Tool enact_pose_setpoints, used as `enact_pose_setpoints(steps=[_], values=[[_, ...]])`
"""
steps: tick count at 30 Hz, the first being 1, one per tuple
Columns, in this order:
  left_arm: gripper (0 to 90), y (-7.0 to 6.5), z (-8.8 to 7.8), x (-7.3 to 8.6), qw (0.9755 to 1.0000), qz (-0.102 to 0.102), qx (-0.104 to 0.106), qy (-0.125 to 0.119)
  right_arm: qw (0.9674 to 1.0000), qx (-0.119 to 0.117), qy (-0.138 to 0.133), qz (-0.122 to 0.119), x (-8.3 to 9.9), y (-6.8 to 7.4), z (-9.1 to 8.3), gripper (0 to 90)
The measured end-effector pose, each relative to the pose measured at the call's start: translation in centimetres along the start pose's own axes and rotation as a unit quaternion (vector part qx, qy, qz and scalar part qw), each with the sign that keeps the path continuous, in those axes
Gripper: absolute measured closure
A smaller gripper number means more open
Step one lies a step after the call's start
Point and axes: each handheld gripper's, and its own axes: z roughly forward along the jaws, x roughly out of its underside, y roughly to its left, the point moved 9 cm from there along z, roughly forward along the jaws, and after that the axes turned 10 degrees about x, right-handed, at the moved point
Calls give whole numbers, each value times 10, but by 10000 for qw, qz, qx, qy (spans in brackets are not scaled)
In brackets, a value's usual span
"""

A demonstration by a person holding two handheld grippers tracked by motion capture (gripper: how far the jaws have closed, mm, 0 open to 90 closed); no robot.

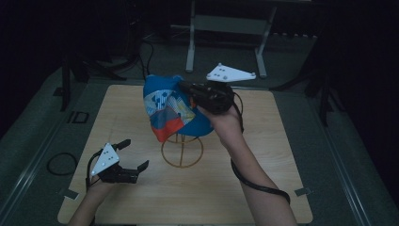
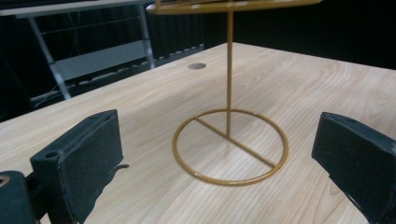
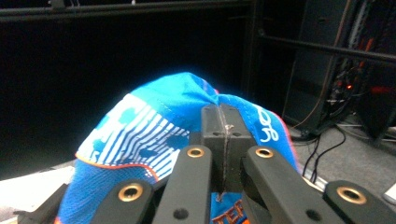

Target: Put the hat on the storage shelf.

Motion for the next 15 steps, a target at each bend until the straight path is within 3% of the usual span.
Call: enact_pose_setpoints(steps=[5,8,15], values=[[22,3,-3,11,9998,-152,-86,-58,9996,-203,214,-25,9,14,18,900],[22,4,-3,21,9998,-121,-121,108,9990,-269,358,-40,16,19,26,900],[22,3,-6,36,9994,-135,-171,266,9981,-241,572,-55,32,16,35,900]])
